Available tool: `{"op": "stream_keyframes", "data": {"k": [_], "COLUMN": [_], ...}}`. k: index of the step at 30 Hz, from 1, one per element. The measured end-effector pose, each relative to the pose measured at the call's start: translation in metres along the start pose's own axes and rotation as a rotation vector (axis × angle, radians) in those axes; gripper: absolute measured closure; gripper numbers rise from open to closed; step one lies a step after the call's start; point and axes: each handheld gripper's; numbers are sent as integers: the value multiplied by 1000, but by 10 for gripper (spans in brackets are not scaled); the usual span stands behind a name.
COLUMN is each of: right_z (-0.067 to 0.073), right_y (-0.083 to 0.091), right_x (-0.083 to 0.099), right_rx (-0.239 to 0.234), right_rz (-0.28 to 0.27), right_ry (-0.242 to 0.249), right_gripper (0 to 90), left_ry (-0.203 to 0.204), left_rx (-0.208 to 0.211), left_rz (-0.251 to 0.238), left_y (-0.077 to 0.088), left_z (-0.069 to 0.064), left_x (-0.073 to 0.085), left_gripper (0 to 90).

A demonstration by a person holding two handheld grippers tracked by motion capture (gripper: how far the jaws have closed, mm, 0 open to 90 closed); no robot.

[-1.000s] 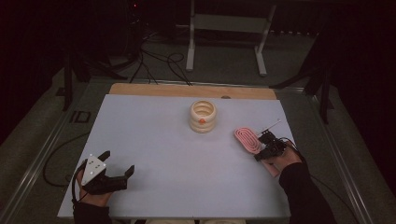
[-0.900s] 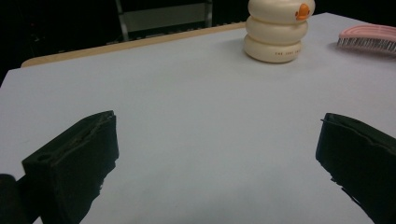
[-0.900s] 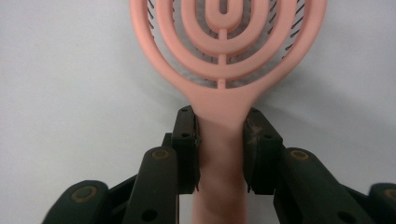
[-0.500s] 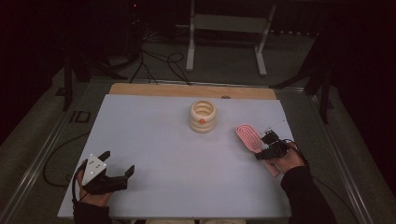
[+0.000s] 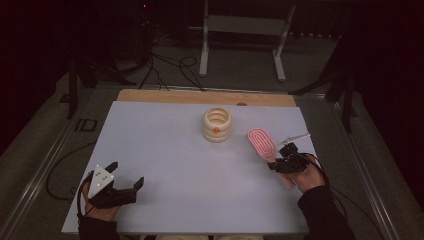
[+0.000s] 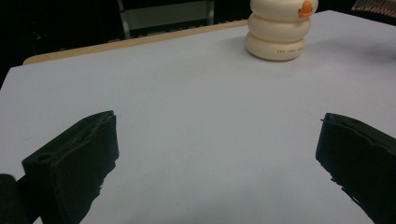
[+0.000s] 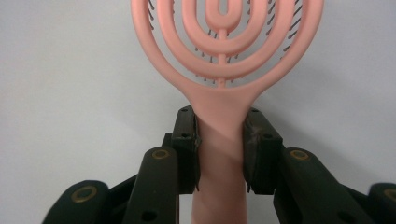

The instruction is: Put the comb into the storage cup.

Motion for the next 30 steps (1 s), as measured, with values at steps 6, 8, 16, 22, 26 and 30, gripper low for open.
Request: {"op": "stream_keyframes", "data": {"k": [6, 8, 16, 22, 26, 30], "right_z": [10, 12, 27, 33, 36, 39], "right_y": [6, 7, 12, 13, 14, 15], "right_x": [5, 6, 14, 16, 16, 17], "right_rx": [-1, -4, -7, -9, -14, -16], "right_rz": [-55, -66, -145, -177, -192, -207], "right_ry": [16, 18, 32, 43, 48, 54], "right_gripper": [696, 696, 695, 696, 696, 696], "left_ry": [1, 1, -3, -5, -9, -11], "left_rx": [1, 1, -4, -7, -7, -7], "left_rz": [1, 1, 11, 16, 19, 23], "left_y": [0, 0, -1, -2, -3, -3], "left_z": [0, 0, -1, -1, -2, -2], "left_x": [0, 0, 0, 0, 0, 0], "left_gripper": [4, 4, 4, 4, 4, 4]}}
Point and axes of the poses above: each handheld gripper's, and its own axes: y roughly backward along the jaws, x roughly out of its underside, z roughly to its left, and after that the axes turned 8 degrees about z, right-handed
